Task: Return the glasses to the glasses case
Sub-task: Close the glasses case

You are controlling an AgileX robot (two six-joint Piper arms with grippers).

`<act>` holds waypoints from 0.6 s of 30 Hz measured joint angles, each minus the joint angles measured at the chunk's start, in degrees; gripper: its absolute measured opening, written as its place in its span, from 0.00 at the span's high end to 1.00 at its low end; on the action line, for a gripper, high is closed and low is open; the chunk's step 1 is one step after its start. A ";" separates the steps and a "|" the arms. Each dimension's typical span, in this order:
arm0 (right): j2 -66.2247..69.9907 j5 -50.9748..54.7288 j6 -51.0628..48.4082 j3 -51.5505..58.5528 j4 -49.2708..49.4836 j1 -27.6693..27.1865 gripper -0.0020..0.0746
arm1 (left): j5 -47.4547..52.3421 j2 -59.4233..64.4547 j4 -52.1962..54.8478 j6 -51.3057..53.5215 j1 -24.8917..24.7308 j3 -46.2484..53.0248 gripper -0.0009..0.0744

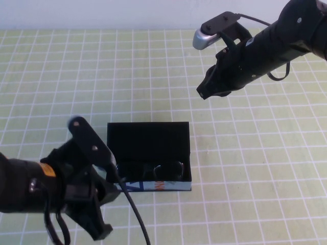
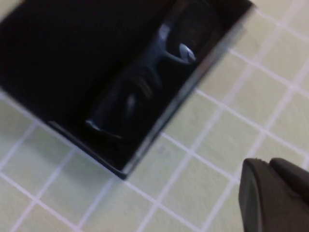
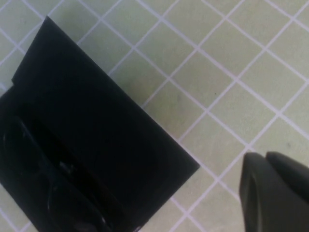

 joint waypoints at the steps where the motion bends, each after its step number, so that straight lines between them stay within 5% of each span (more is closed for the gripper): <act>1: 0.00 0.00 -0.26 -0.10 0.00 0.00 1.00 | 1.21 0.47 4.14 -2.59 -1.80 -0.62 0.99; 4: 0.00 0.00 -0.48 -0.08 0.00 0.00 1.00 | 2.26 2.14 14.47 -14.17 -3.70 -1.39 0.99; 8: 0.00 0.00 -0.48 -0.08 0.52 0.00 1.00 | -1.28 4.42 13.71 -20.70 -3.70 -1.39 0.99; 18: 0.00 0.00 -1.92 -0.08 3.73 0.00 1.00 | -8.13 15.47 -22.78 5.59 -3.70 -1.80 0.99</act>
